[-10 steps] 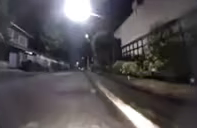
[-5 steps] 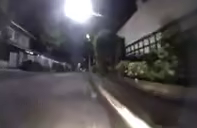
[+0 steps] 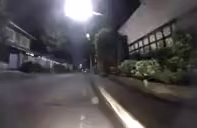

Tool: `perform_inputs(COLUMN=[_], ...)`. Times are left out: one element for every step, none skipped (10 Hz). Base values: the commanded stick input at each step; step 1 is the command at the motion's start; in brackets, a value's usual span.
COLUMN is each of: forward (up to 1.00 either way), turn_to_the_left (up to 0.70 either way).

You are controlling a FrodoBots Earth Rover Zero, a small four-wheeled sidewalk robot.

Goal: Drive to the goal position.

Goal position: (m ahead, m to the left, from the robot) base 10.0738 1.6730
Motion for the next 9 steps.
perform_inputs(forward=[0.70,0.70,0.70,0.70,0.70,0.70,0.70,0.70,0.70], turn_to_the_left=[0.00,0.00,0.00,0.00,0.00,0.00,0.00,0.00,0.00])
